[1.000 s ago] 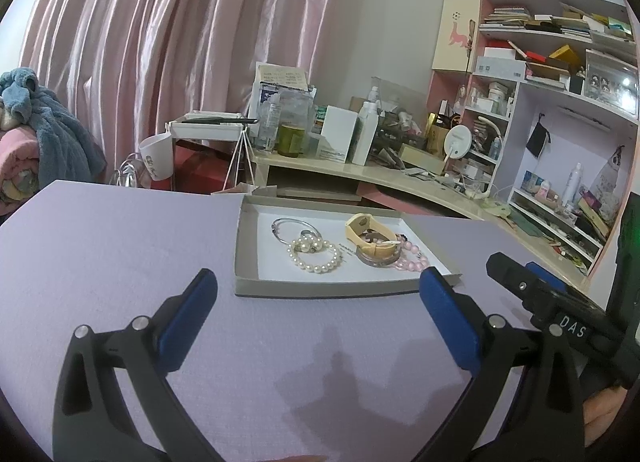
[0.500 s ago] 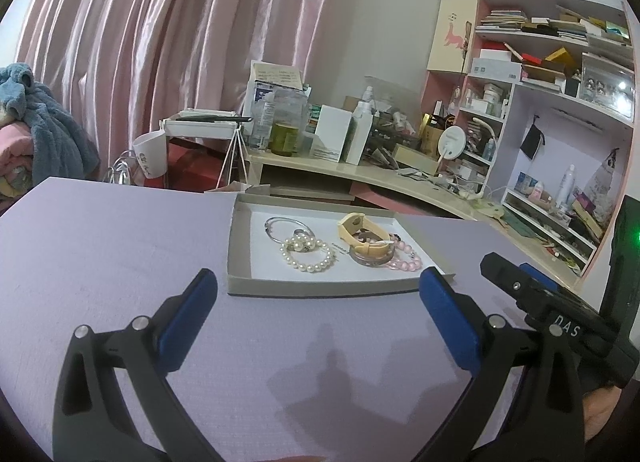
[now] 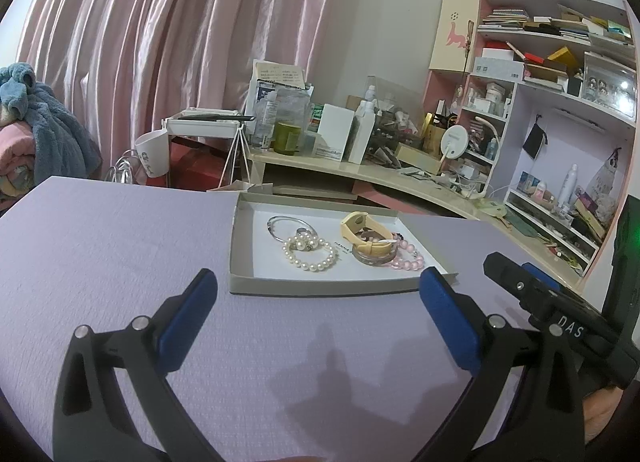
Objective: Organize jewelry
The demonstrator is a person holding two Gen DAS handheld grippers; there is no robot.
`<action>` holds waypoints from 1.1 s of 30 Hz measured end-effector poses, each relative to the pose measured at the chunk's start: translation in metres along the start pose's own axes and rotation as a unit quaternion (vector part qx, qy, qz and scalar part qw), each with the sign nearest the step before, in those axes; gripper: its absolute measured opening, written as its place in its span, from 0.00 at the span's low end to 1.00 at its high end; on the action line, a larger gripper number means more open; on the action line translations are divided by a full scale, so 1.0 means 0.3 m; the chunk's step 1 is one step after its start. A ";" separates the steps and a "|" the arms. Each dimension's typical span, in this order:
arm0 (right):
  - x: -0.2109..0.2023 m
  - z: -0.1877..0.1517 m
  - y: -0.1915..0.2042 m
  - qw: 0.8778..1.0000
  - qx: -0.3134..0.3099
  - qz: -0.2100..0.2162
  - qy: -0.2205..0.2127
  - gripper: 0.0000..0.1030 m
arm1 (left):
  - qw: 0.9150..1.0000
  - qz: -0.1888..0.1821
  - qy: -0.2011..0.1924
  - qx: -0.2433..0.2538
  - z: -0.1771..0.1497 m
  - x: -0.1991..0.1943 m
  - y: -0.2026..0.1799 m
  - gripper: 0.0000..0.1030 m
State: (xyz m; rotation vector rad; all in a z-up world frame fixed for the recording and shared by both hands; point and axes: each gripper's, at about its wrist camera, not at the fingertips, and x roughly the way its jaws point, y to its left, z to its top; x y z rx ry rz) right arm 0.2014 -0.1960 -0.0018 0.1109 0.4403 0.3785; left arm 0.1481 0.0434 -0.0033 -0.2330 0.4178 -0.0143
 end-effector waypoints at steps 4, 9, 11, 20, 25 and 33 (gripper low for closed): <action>0.000 0.000 0.001 1.000 -0.001 0.000 0.000 0.99 | 1.000 0.000 0.000 0.000 0.002 0.000 0.000 0.98; -0.002 0.001 0.001 1.000 0.000 0.000 0.000 0.99 | 1.000 0.001 0.000 0.001 0.003 0.000 -0.001 0.98; -0.001 0.000 0.001 1.000 0.000 -0.001 0.000 0.99 | 1.000 0.001 0.000 0.001 0.001 0.004 0.004 0.98; 0.001 -0.001 0.000 1.000 0.001 0.000 0.000 0.99 | 1.000 0.001 0.000 0.001 0.003 0.003 0.000 0.98; 0.001 -0.002 0.000 1.000 0.000 0.000 0.000 0.99 | 1.000 0.002 0.000 0.002 0.003 0.002 -0.001 0.98; -0.001 -0.001 0.001 1.000 0.001 0.000 0.000 0.99 | 1.000 0.002 0.003 0.003 -0.005 0.009 0.023 0.98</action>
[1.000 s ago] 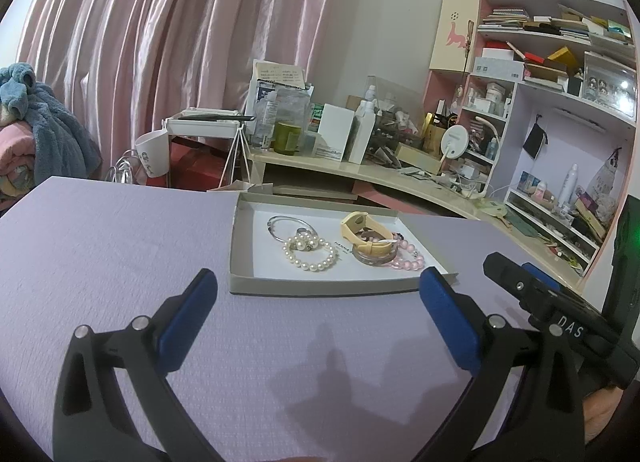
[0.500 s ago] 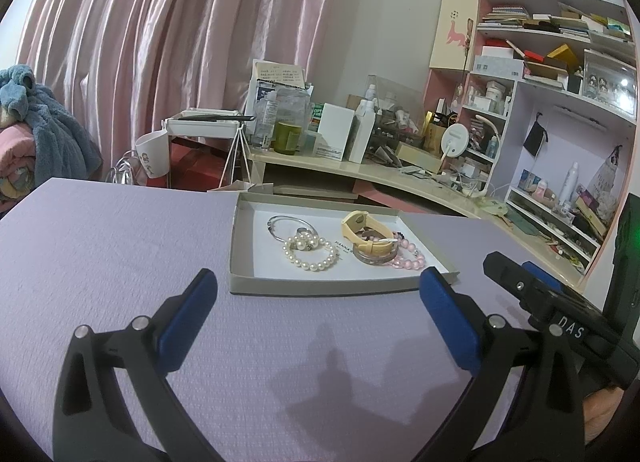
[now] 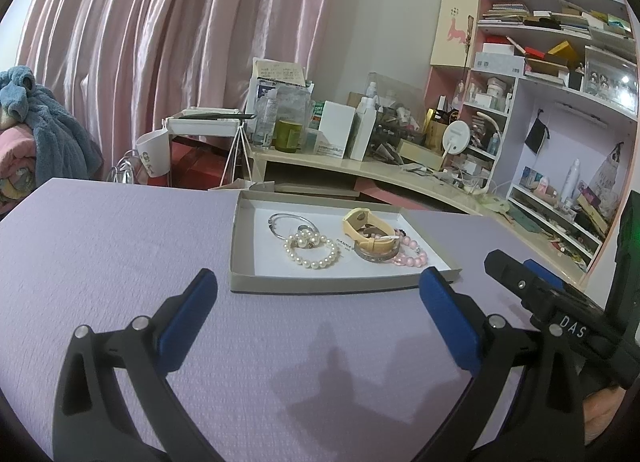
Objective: Organize jewelry
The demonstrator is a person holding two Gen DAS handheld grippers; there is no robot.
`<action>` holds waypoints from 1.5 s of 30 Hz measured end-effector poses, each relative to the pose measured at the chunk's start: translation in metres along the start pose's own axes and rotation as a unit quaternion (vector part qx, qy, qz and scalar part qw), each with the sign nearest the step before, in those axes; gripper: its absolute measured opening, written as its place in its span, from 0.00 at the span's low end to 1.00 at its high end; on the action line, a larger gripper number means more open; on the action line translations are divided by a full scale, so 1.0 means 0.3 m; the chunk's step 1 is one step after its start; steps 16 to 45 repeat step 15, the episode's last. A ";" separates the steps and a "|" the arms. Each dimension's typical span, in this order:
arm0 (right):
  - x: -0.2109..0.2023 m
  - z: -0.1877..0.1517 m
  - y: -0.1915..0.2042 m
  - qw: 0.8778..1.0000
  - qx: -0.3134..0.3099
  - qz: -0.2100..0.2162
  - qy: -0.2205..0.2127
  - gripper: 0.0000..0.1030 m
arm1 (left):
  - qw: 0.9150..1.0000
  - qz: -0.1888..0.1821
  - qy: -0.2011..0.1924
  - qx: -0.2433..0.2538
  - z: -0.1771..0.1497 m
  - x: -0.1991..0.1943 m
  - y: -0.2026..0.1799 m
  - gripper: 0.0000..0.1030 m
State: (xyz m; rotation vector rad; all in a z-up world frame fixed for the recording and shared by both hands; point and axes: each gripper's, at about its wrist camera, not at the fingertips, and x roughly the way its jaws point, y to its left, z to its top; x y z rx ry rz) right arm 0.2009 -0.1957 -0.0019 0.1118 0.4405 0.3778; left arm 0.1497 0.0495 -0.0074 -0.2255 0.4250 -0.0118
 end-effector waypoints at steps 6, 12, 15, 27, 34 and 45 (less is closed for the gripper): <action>0.002 -0.001 0.001 1.000 0.000 0.000 0.000 0.99 | 1.000 0.005 -0.001 0.004 -0.003 -0.004 0.006 0.98; 0.002 -0.004 0.002 1.000 0.000 0.000 0.001 0.99 | 1.000 0.011 0.004 0.002 -0.009 0.004 0.006 0.98; 0.002 -0.003 0.002 1.000 0.000 0.000 0.000 0.99 | 1.000 0.013 0.006 0.001 -0.015 0.001 0.024 0.98; 0.002 -0.003 0.002 1.000 0.000 0.000 0.000 0.99 | 1.000 0.013 0.006 0.001 -0.015 0.001 0.024 0.98; 0.002 -0.003 0.002 1.000 0.000 0.000 0.000 0.99 | 1.000 0.013 0.006 0.001 -0.015 0.001 0.024 0.98; 0.002 -0.003 0.002 1.000 0.000 0.000 0.000 0.99 | 1.000 0.013 0.006 0.001 -0.015 0.001 0.024 0.98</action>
